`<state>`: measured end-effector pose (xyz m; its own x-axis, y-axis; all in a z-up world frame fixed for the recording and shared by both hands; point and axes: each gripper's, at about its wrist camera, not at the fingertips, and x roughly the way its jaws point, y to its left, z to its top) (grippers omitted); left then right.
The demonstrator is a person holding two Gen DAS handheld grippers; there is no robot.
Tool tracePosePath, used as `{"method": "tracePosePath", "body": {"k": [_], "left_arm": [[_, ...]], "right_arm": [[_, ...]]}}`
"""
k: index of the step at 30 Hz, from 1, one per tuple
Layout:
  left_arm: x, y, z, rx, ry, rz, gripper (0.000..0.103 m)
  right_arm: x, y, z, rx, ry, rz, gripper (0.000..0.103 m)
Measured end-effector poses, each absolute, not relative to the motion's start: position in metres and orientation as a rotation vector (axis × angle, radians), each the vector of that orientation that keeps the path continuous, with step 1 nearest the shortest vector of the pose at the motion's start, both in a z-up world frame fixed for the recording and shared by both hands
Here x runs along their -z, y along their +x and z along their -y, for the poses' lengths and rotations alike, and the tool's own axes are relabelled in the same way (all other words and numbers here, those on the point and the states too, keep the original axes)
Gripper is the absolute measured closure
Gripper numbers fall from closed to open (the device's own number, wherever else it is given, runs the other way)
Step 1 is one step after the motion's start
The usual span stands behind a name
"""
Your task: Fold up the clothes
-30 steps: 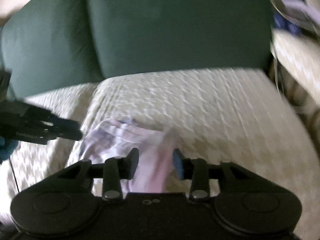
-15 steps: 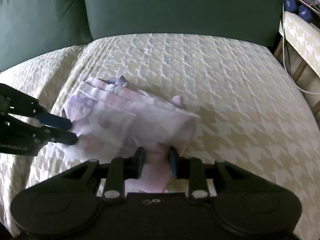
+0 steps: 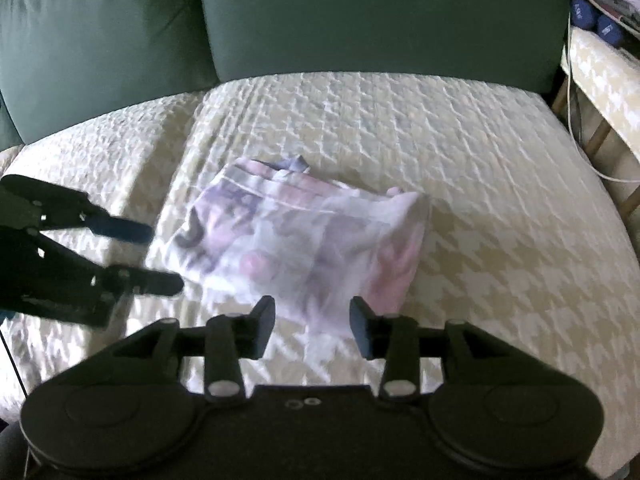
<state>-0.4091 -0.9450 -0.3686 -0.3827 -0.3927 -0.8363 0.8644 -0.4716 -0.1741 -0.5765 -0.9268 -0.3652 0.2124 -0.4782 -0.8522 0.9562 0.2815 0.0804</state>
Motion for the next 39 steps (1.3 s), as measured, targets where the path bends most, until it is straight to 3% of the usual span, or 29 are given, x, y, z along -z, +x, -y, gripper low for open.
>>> {"method": "tracePosePath", "body": {"k": [4, 6, 19, 39], "left_arm": [[0.353, -0.399, 0.932, 1.903, 0.926, -0.760, 0.005], [0.348, -0.395, 0.924, 1.885, 0.928, -0.743, 0.000], [0.327, -0.380, 0.886, 1.799, 0.868, -0.717, 0.000], [0.328, -0.380, 0.878, 1.749, 0.913, -0.739, 0.000]], "right_arm": [[0.355, -0.573, 0.910, 1.148, 0.696, -0.783, 0.000], [0.350, -0.573, 0.901, 1.163, 0.690, -0.745, 0.000], [0.326, -0.555, 0.867, 1.216, 0.564, -0.751, 0.000], [0.328, -0.554, 0.858, 1.250, 0.635, -0.791, 0.000]]}}
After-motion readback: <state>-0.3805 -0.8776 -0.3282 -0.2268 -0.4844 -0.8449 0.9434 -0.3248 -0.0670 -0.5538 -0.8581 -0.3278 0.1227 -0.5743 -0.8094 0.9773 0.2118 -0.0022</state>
